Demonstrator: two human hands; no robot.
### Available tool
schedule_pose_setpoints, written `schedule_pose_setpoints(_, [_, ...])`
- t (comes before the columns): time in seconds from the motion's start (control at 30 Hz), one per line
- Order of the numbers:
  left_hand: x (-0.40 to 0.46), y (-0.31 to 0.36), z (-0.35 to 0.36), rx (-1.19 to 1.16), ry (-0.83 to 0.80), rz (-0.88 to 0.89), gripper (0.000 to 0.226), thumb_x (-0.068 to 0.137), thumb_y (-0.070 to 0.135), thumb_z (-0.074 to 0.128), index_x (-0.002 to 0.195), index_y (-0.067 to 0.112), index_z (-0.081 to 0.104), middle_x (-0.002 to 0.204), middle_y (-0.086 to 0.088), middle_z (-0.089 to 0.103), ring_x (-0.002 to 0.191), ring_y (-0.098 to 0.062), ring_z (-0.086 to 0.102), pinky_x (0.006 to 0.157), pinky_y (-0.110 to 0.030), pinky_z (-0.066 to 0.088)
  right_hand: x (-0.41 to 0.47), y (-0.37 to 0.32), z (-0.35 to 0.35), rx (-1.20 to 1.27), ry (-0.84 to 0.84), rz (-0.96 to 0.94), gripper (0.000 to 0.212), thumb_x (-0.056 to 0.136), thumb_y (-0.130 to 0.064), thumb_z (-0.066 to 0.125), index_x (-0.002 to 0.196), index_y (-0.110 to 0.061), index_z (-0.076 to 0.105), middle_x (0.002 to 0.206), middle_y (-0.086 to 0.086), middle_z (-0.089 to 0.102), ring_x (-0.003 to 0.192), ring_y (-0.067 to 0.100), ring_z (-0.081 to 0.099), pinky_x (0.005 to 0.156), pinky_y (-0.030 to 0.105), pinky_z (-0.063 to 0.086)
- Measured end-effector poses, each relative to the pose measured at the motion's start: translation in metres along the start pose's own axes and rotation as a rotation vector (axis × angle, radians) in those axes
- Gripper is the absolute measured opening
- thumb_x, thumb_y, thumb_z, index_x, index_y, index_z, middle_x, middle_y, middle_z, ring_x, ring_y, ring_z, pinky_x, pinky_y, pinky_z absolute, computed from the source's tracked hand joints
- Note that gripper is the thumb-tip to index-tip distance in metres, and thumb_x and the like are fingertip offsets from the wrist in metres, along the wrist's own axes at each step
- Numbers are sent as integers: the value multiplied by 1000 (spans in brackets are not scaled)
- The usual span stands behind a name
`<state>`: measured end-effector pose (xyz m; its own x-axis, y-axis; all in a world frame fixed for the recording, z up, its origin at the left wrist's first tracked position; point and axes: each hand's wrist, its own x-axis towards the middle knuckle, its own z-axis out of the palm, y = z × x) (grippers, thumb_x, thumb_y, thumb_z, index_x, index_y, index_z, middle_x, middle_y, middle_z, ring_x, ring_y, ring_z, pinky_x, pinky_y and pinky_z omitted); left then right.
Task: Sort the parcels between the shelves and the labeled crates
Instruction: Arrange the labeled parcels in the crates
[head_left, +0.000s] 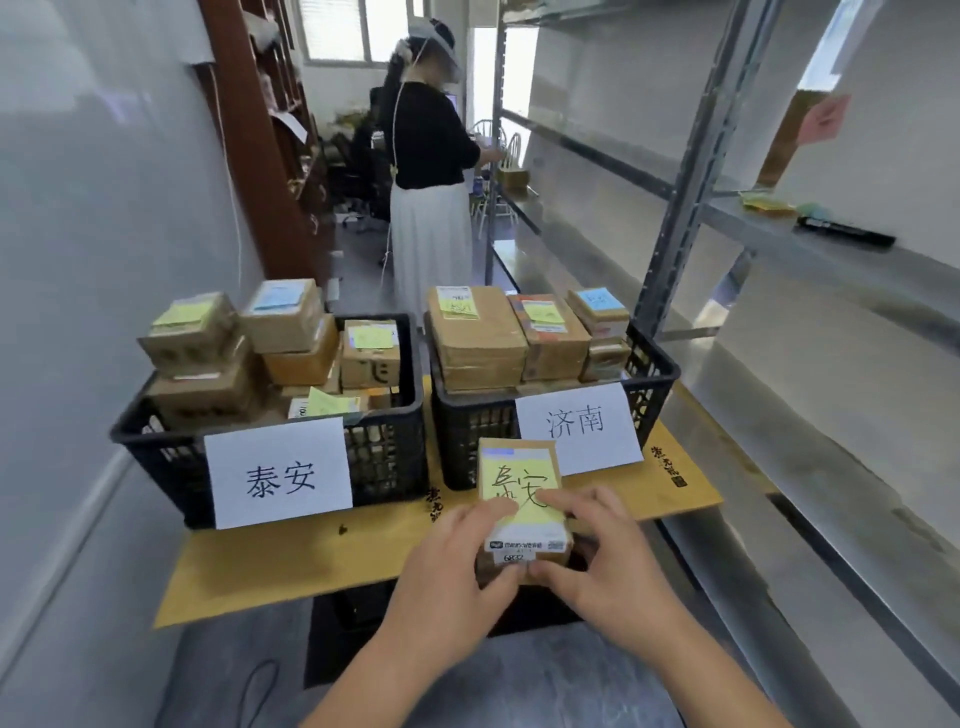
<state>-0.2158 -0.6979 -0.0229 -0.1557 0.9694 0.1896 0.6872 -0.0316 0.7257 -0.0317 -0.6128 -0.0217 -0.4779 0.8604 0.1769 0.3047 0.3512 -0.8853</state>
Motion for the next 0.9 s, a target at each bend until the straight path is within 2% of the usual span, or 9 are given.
schedule_pose_setpoints(0.1, [14,-18,-18,20,51,-44,56,90,41,70,131,59,36,124,27,46,111,4,49,92,-27,52,32,-5,20,-36,-47,-47,66,71,-25,94,127,-41,62,109,-27,45,114,4,57,93,19,53])
schedule_pose_setpoints(0.23, [42,-42,-40,59,107,-123,56,88,43,70,127,62,34,121,30,44,108,6,50,89,-27,53,84,-2,46,-24,-119,-81,67,73,-27,94,129,-43,62,113,-24,44,112,6,58,93,27,54])
schedule_pose_setpoints(0.33, [69,-57,-56,91,141,-198,53,87,48,71,124,62,36,119,32,45,106,6,51,87,-25,53,129,-1,60,-33,-189,-121,65,75,-34,92,132,-39,61,112,-26,43,111,4,56,90,24,53])
schedule_pose_setpoints(0.47, [108,-81,-80,100,206,-284,46,86,45,74,123,57,49,122,30,52,111,12,48,93,-23,51,187,-1,80,-10,-263,-164,61,81,-32,87,135,-39,59,114,-28,40,115,0,53,93,19,51])
schedule_pose_setpoints(0.63, [144,-109,-106,107,258,-362,43,87,37,75,112,61,49,117,34,53,111,13,48,92,-25,52,246,1,110,9,-332,-204,59,83,-30,85,134,-42,57,120,-27,38,122,-4,47,96,8,45])
schedule_pose_setpoints(0.7, [152,-121,-117,115,275,-394,43,87,37,75,110,63,49,117,32,55,109,8,52,88,-26,55,264,2,124,4,-360,-222,59,84,-28,85,133,-43,56,123,-26,37,123,-2,47,98,10,47])
schedule_pose_setpoints(0.8, [158,-141,-141,139,289,-436,41,88,35,75,116,54,52,120,25,58,104,5,55,81,-27,56,286,3,144,13,-391,-239,59,86,-24,83,135,-42,56,127,-25,36,128,0,47,101,18,51])
schedule_pose_setpoints(0.9, [170,-165,-169,183,255,-454,40,88,33,76,117,49,53,120,23,59,98,8,56,71,-12,49,308,-1,161,-17,-412,-260,60,86,-26,82,137,-40,55,127,-27,36,126,2,49,103,21,50])
